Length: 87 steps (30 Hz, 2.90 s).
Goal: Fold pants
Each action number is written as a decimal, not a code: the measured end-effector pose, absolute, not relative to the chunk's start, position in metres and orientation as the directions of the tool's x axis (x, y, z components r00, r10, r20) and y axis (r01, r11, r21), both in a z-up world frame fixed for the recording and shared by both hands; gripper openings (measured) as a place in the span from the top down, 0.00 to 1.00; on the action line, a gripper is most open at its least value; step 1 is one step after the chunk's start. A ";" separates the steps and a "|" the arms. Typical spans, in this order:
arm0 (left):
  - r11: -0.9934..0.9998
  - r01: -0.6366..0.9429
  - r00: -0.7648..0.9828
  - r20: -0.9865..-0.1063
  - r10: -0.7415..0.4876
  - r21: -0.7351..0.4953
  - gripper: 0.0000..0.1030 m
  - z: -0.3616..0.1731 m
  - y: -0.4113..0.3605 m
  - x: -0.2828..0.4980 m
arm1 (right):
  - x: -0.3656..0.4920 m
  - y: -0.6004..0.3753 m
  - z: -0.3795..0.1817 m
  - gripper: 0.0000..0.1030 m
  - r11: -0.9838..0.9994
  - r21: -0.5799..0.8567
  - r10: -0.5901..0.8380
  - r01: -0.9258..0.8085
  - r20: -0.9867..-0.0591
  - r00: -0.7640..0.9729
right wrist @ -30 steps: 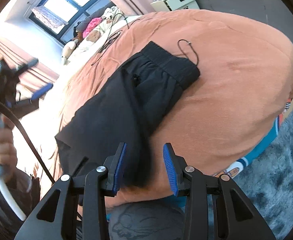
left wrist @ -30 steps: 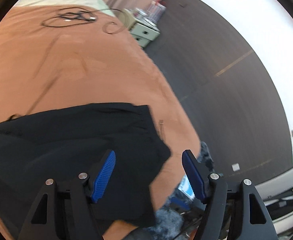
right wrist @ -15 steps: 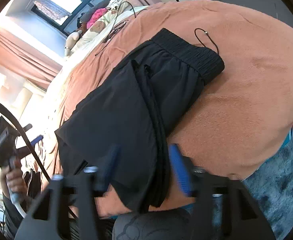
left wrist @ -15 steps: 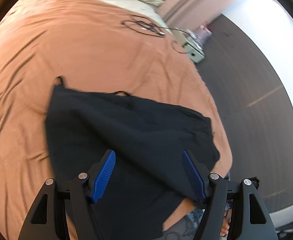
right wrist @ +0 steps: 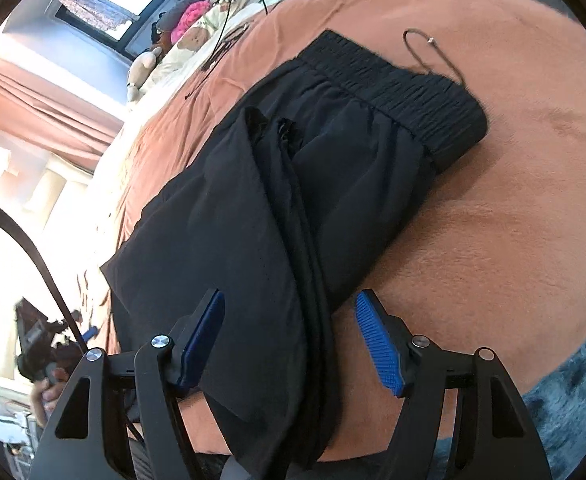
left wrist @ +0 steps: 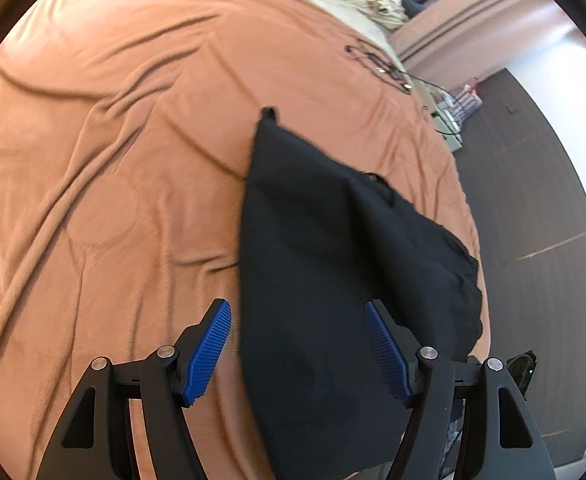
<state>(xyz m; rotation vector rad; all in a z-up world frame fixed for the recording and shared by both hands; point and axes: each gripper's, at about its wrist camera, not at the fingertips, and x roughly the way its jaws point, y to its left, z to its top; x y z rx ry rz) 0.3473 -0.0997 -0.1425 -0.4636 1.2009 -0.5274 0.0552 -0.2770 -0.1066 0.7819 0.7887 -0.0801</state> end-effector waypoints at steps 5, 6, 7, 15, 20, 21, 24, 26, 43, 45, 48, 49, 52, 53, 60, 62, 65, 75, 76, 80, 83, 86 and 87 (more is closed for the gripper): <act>0.779 0.096 0.218 -0.751 -0.623 -0.619 0.43 -0.171 -0.096 0.350 | 0.059 -0.285 -0.108 0.35 0.725 0.605 0.233 0.329 -0.665 0.709; 0.779 0.093 0.213 -0.752 -0.624 -0.620 0.46 -0.173 -0.095 0.350 | 0.060 -0.286 -0.109 0.35 0.725 0.607 0.236 0.326 -0.664 0.710; 0.774 0.090 0.204 -0.749 -0.631 -0.627 0.48 -0.178 -0.096 0.351 | 0.061 -0.289 -0.109 0.35 0.726 0.606 0.236 0.325 -0.663 0.710; 0.758 0.076 0.193 -0.736 -0.649 -0.648 0.51 -0.189 -0.099 0.355 | 0.065 -0.298 -0.115 0.35 0.728 0.619 0.254 0.294 -0.642 0.724; 0.753 0.098 0.197 -0.729 -0.656 -0.651 0.51 -0.188 -0.102 0.360 | 0.070 -0.299 -0.118 0.35 0.729 0.627 0.266 0.275 -0.629 0.730; 0.751 0.102 0.199 -0.726 -0.658 -0.652 0.52 -0.188 -0.104 0.362 | 0.070 -0.299 -0.119 0.35 0.727 0.632 0.270 0.269 -0.624 0.734; 0.744 0.123 0.201 -0.718 -0.666 -0.657 0.58 -0.186 -0.104 0.365 | 0.071 -0.300 -0.123 0.35 0.719 0.645 0.281 0.257 -0.609 0.742; 0.735 0.132 0.195 -0.709 -0.678 -0.666 0.59 -0.186 -0.106 0.369 | 0.069 -0.300 -0.126 0.35 0.715 0.654 0.288 0.249 -0.599 0.747; 0.677 0.107 0.250 -0.639 -0.727 -0.729 0.97 -0.167 -0.068 0.359 | 0.059 -0.302 -0.129 0.94 0.708 0.677 0.325 0.204 -0.568 0.756; 0.679 0.112 0.262 -0.637 -0.725 -0.726 0.97 -0.159 -0.056 0.356 | 0.060 -0.299 -0.127 0.95 0.705 0.681 0.333 0.199 -0.565 0.755; 0.682 0.103 0.279 -0.637 -0.719 -0.725 0.97 -0.153 -0.041 0.356 | 0.065 -0.287 -0.124 0.95 0.707 0.684 0.350 0.181 -0.560 0.751; 0.685 0.098 0.287 -0.638 -0.714 -0.722 0.97 -0.152 -0.032 0.355 | 0.067 -0.284 -0.125 0.95 0.707 0.684 0.353 0.180 -0.562 0.748; 0.684 0.073 0.302 -0.638 -0.708 -0.725 0.97 -0.152 -0.006 0.355 | 0.075 -0.268 -0.129 0.95 0.702 0.688 0.368 0.185 -0.573 0.732; 0.684 0.064 0.309 -0.637 -0.706 -0.726 0.97 -0.152 0.006 0.353 | 0.078 -0.265 -0.130 0.95 0.699 0.690 0.373 0.186 -0.574 0.729; 0.704 0.006 0.347 -0.659 -0.668 -0.710 0.97 -0.153 0.067 0.354 | 0.107 -0.220 -0.132 0.95 0.705 0.690 0.410 0.164 -0.585 0.700; 0.709 -0.003 0.363 -0.661 -0.657 -0.706 0.97 -0.151 0.088 0.354 | 0.117 -0.206 -0.133 0.95 0.712 0.683 0.418 0.161 -0.597 0.685; 0.715 -0.012 0.374 -0.666 -0.645 -0.699 0.97 -0.147 0.104 0.362 | 0.134 -0.187 -0.135 0.95 0.712 0.683 0.433 0.161 -0.609 0.664; 0.737 -0.049 0.417 -0.685 -0.598 -0.674 0.97 -0.141 0.156 0.370 | 0.173 -0.149 -0.138 0.95 0.728 0.672 0.465 0.135 -0.630 0.622; 0.740 -0.057 0.419 -0.688 -0.592 -0.671 0.97 -0.141 0.161 0.371 | 0.175 -0.147 -0.140 0.95 0.727 0.674 0.473 0.130 -0.629 0.617; 0.754 -0.068 0.425 -0.703 -0.571 -0.653 0.97 -0.142 0.176 0.374 | 0.176 -0.147 -0.147 0.95 0.729 0.676 0.494 0.113 -0.632 0.597; 0.761 -0.081 0.410 -0.717 -0.563 -0.644 0.96 -0.150 0.182 0.375 | 0.184 -0.146 -0.152 0.95 0.736 0.668 0.492 0.112 -0.641 0.589; 0.783 -0.112 0.387 -0.753 -0.532 -0.611 0.95 -0.161 0.179 0.375 | 0.190 -0.148 -0.157 0.92 0.746 0.652 0.479 0.137 -0.667 0.571; 0.786 -0.120 0.380 -0.759 -0.528 -0.607 0.95 -0.166 0.178 0.375 | 0.192 -0.151 -0.158 0.91 0.748 0.649 0.480 0.138 -0.673 0.563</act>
